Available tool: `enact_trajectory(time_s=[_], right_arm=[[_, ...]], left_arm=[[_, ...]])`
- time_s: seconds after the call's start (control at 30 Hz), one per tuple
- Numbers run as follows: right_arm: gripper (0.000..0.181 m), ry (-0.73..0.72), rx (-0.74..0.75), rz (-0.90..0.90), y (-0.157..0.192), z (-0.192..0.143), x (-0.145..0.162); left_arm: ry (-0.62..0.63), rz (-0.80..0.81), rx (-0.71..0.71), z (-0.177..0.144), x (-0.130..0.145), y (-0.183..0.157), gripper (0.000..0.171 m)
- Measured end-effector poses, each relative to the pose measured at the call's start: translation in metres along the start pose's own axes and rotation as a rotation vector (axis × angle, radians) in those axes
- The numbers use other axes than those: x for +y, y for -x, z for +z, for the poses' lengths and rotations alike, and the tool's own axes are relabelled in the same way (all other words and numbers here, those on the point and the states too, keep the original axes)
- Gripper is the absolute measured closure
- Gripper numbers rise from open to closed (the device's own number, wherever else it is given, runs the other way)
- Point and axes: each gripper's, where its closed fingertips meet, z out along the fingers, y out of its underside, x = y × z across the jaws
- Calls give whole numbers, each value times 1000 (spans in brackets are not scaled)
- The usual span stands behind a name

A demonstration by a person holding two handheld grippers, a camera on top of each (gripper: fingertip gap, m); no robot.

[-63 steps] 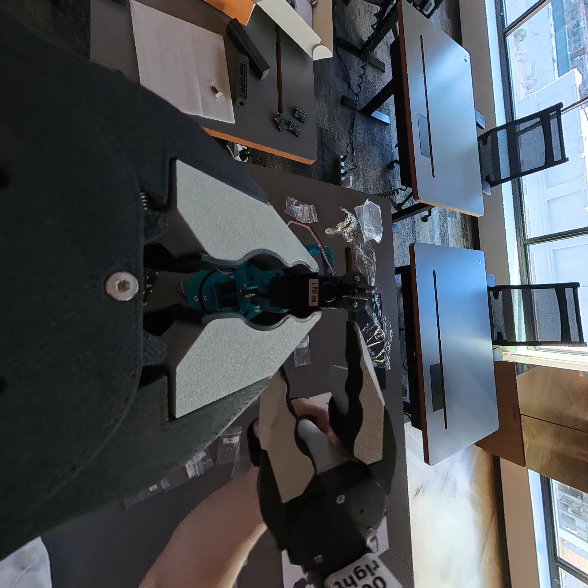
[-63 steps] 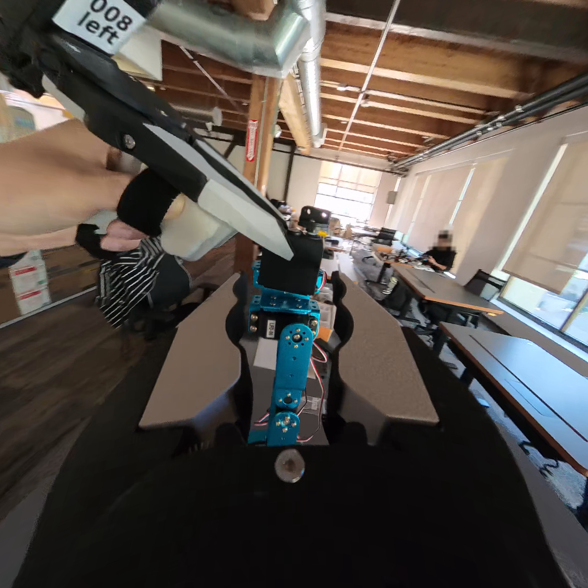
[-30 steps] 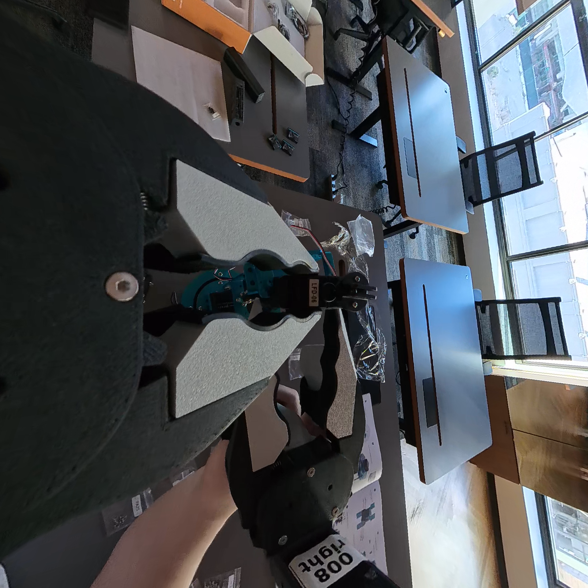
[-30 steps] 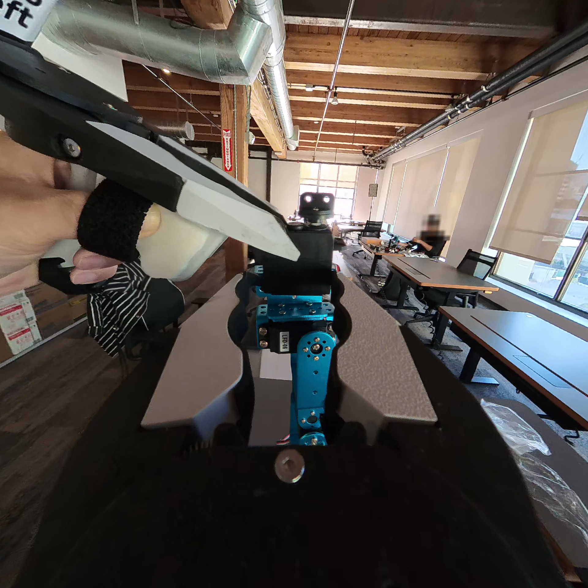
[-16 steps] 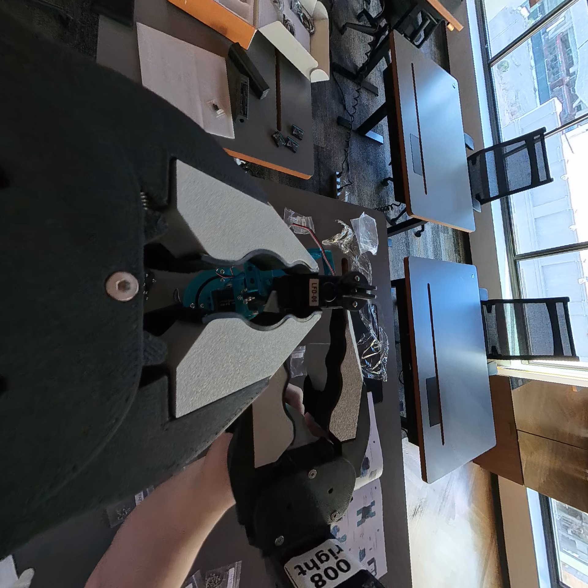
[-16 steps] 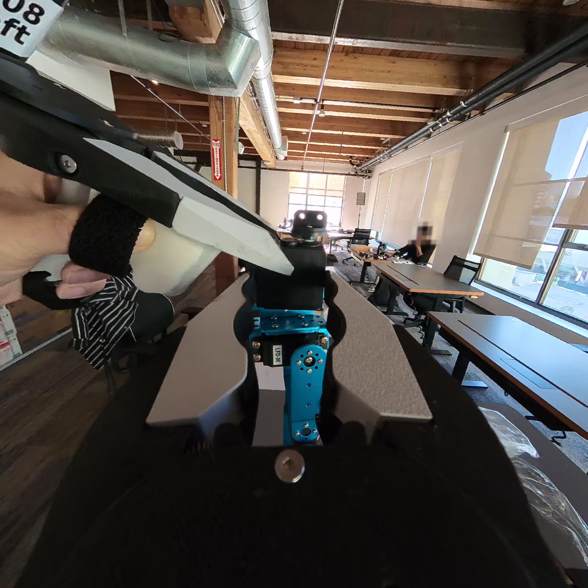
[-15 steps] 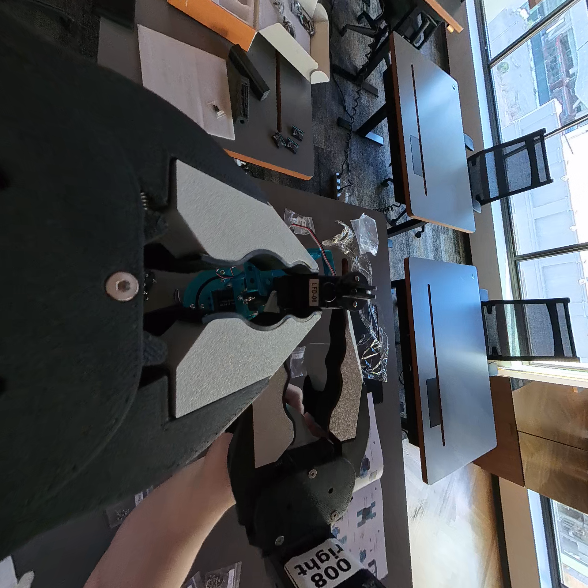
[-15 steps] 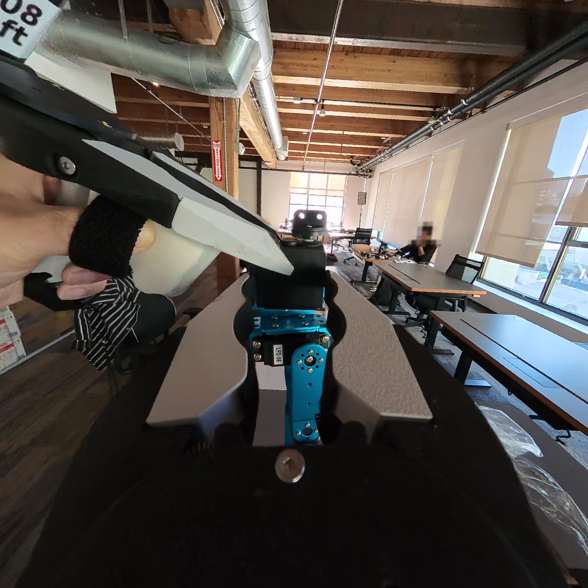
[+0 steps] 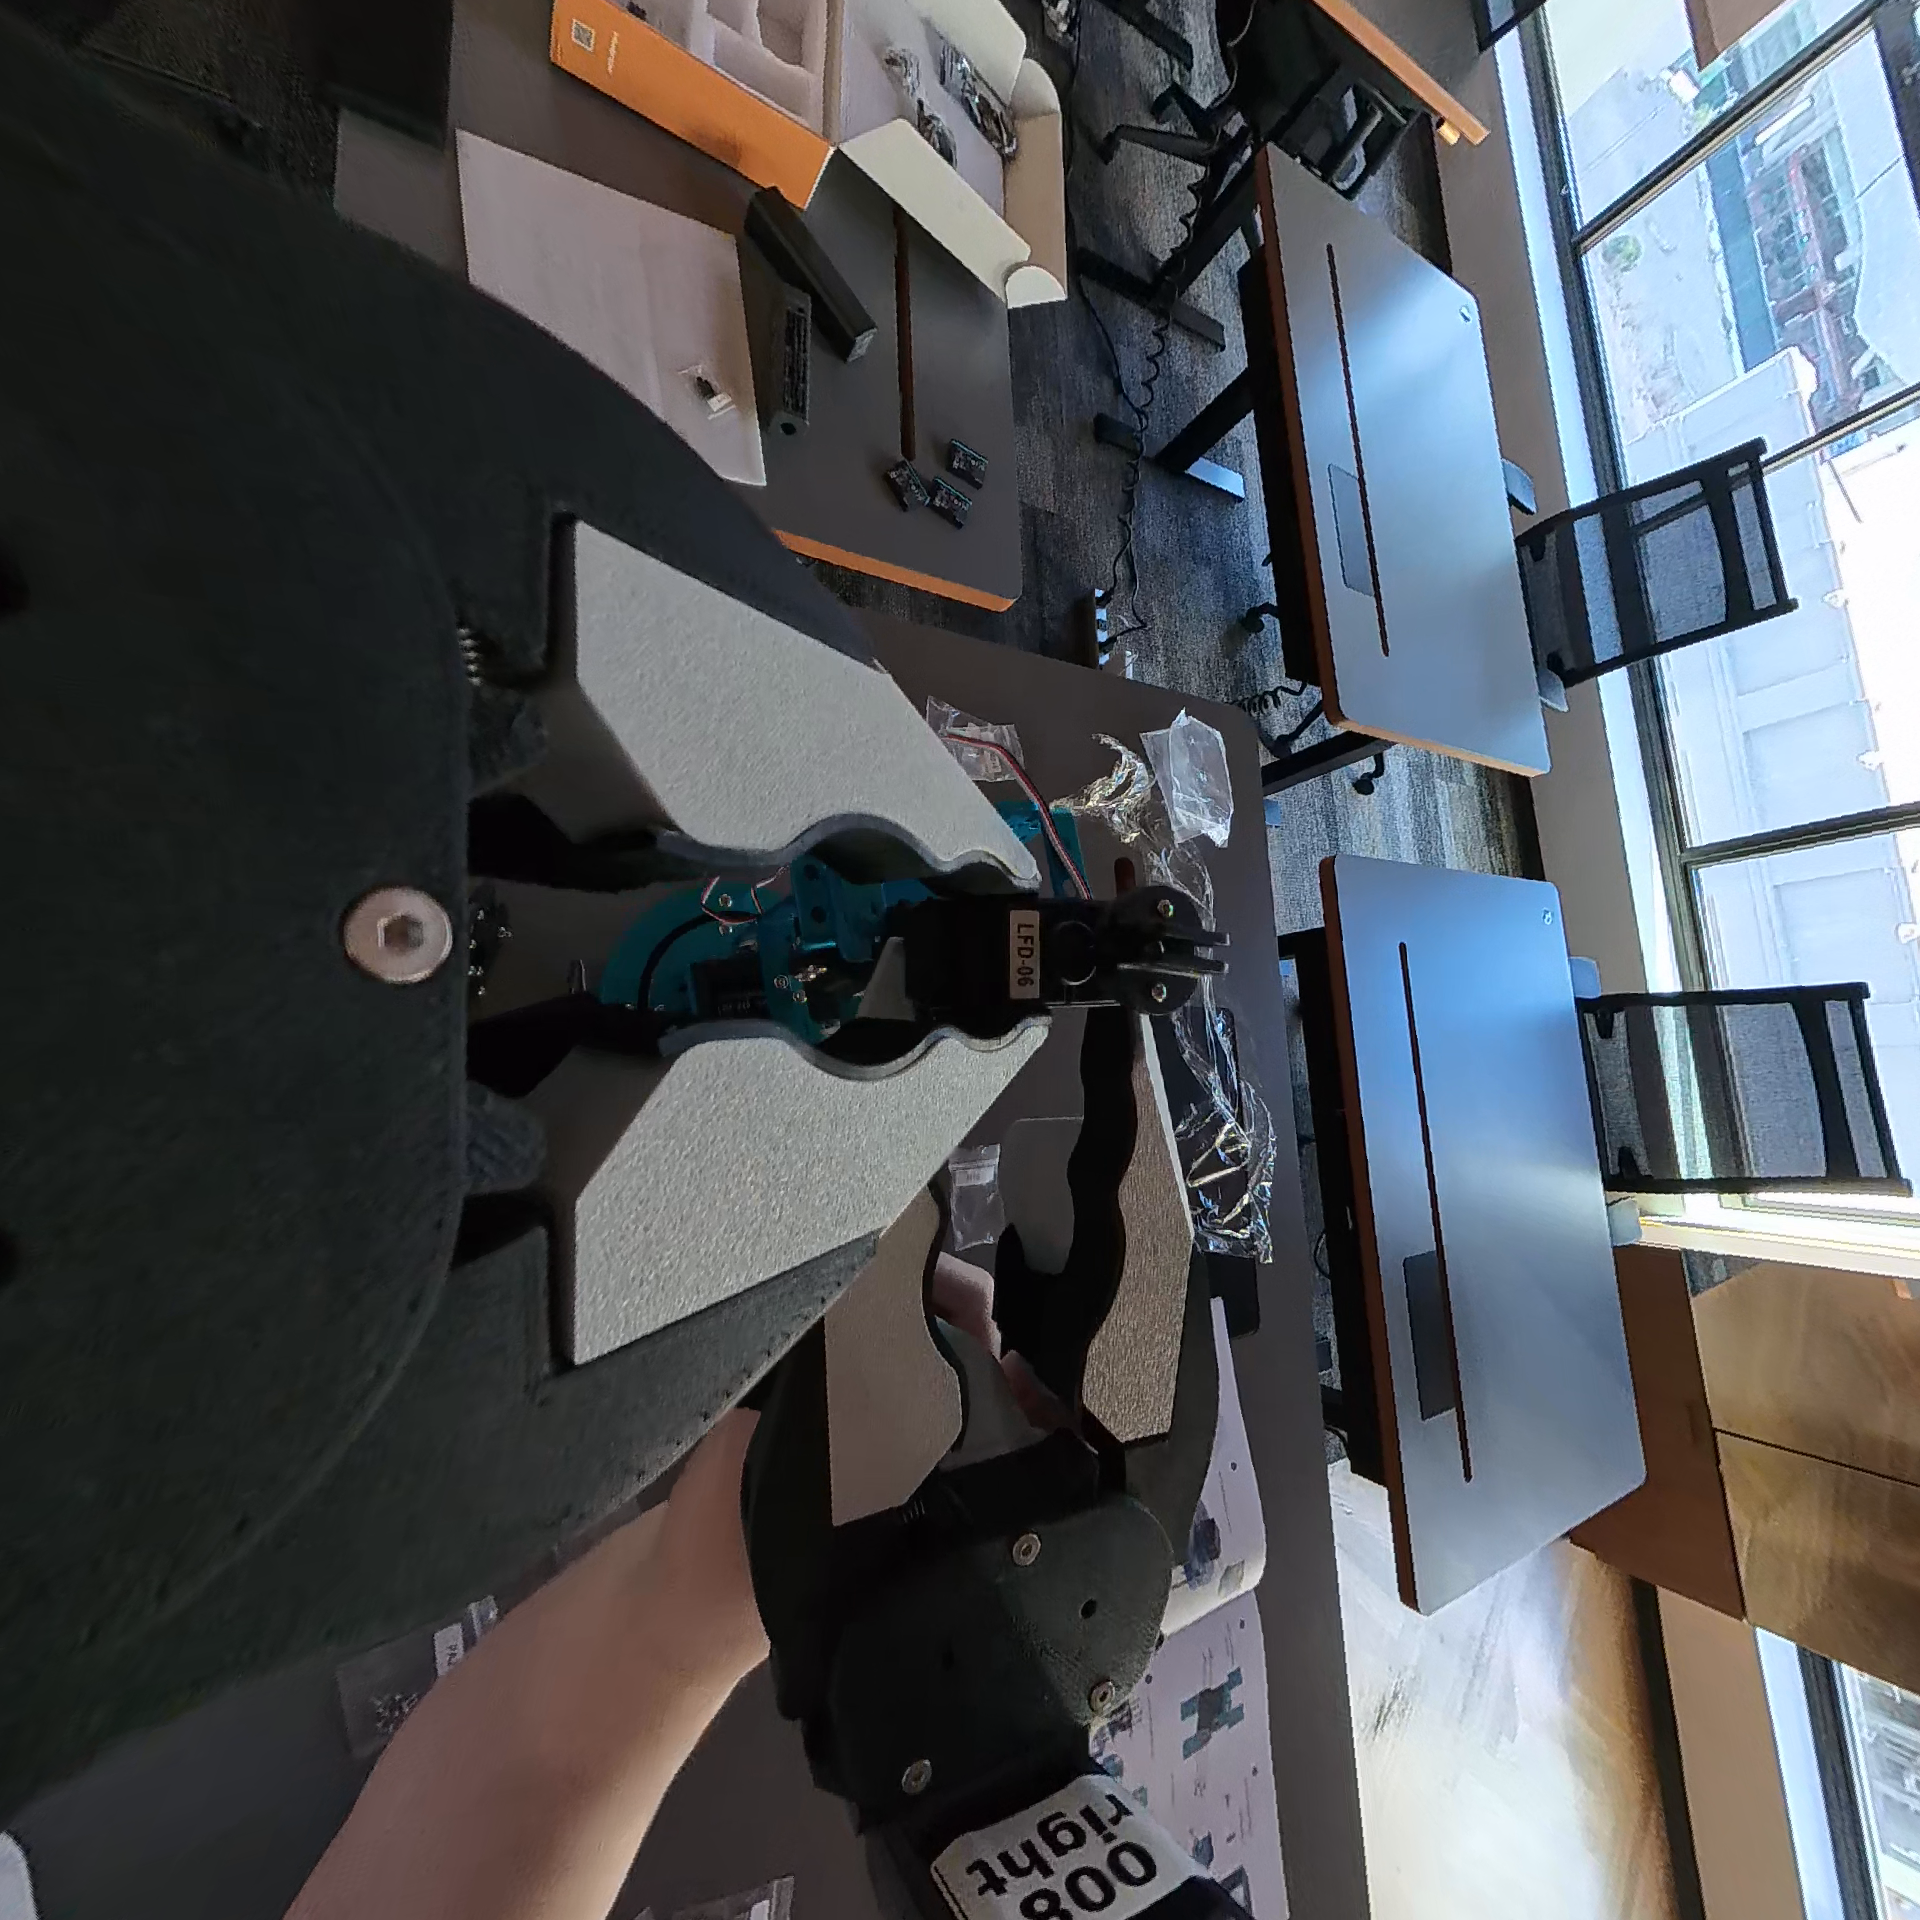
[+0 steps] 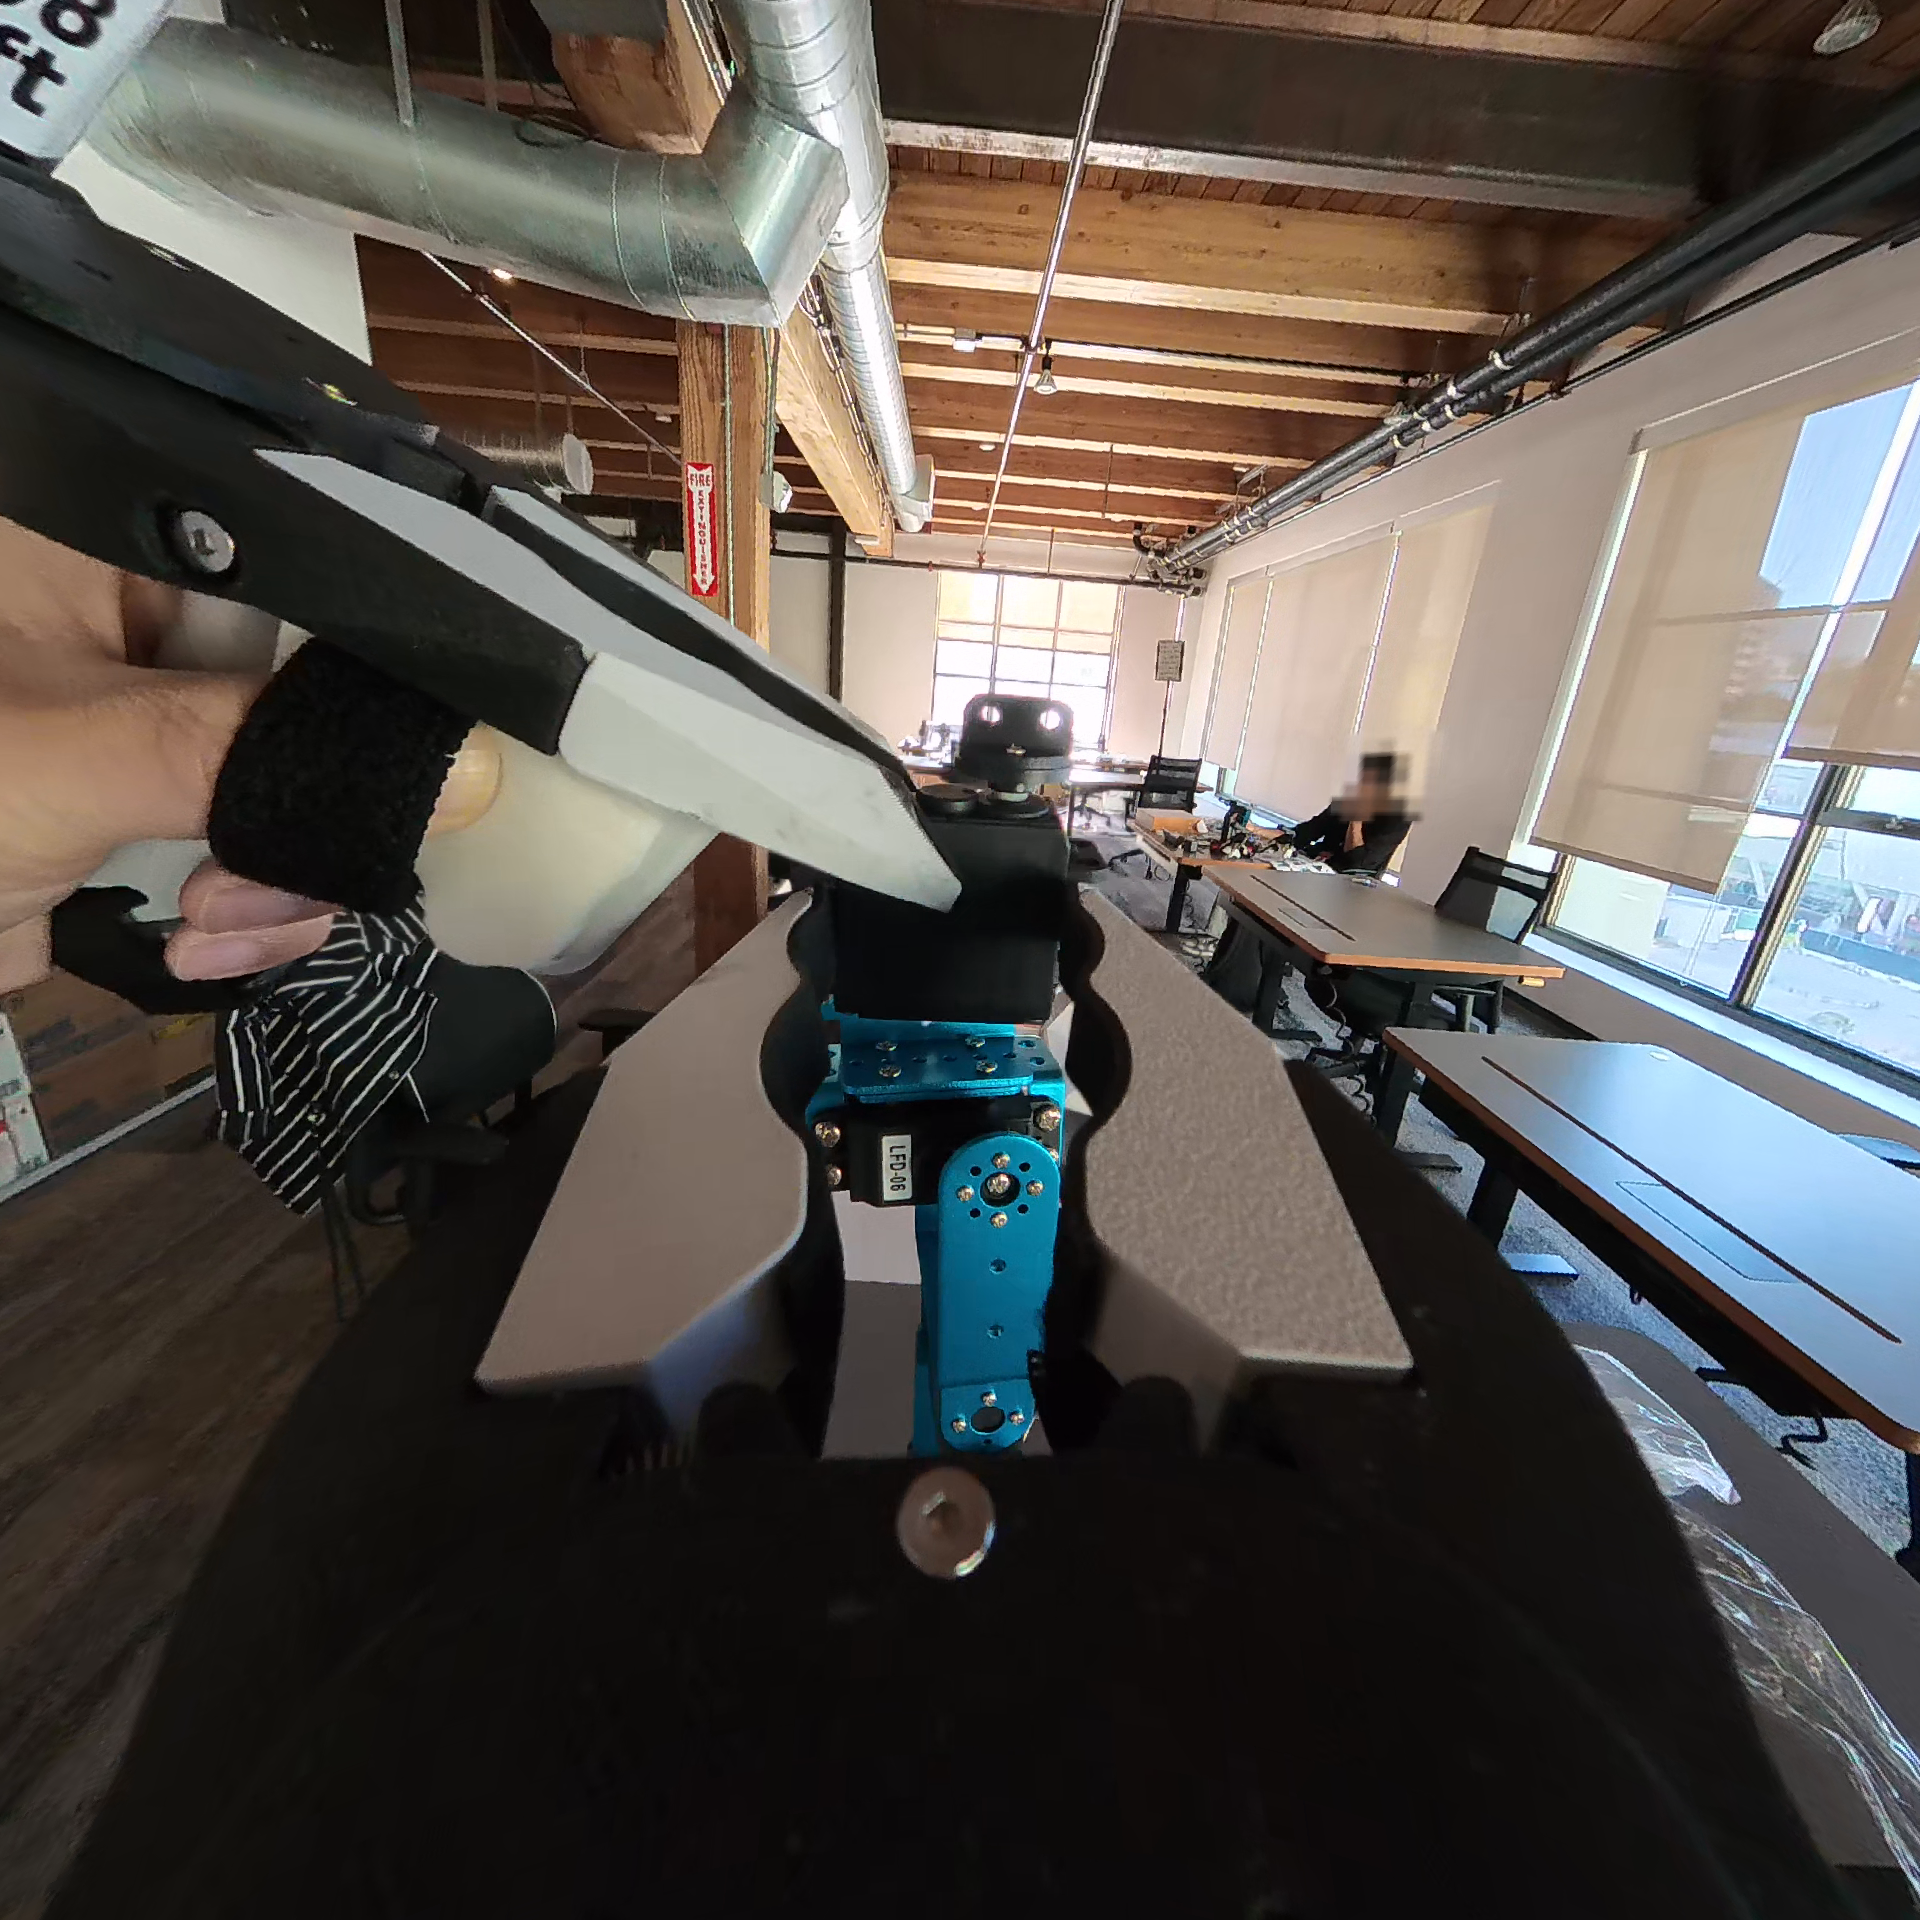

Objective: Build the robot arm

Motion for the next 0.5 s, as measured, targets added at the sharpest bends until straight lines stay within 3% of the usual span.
enact_trajectory(time_s=[0.5], right_arm=[[139, 22, 6, -20, -5, -9, -4]], left_arm=[[34, -15, 71, 3, -4, -9, 152]])
